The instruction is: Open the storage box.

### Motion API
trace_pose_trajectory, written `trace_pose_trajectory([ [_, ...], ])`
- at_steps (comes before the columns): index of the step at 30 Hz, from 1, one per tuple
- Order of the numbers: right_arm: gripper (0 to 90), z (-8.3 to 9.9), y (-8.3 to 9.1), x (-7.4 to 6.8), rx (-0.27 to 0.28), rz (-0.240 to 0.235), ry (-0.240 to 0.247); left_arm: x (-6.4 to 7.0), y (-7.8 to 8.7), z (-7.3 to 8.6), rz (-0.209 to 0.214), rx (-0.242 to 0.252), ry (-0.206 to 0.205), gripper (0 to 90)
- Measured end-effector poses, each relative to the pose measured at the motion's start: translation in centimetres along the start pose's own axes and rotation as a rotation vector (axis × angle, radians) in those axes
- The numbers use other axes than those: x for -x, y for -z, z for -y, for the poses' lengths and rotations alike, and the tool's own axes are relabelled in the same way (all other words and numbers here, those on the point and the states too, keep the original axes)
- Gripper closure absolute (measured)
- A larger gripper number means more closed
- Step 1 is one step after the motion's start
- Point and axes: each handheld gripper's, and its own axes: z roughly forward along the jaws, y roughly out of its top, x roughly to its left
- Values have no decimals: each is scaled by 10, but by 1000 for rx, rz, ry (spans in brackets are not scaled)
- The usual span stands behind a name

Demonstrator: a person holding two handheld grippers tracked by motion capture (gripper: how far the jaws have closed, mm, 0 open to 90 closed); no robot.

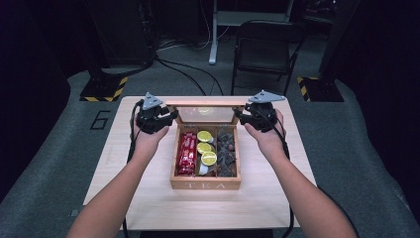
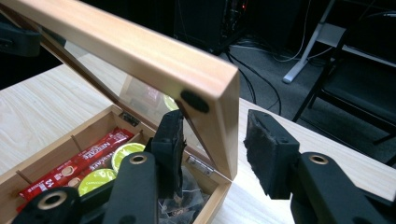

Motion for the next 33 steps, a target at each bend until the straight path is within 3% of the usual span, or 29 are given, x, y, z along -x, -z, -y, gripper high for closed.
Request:
trace_pose_trajectory([
  [11, 553, 5, -11, 3, -12, 5, -10, -5, -4, -4, 9, 5, 15, 626],
  [15, 550, 12, -19, 3, -19, 7, 10, -6, -6, -5, 3, 8, 19, 627],
  [33, 547, 37, -46, 12, -38, 37, -33, -9, -11, -11, -6, 10, 31, 631],
])
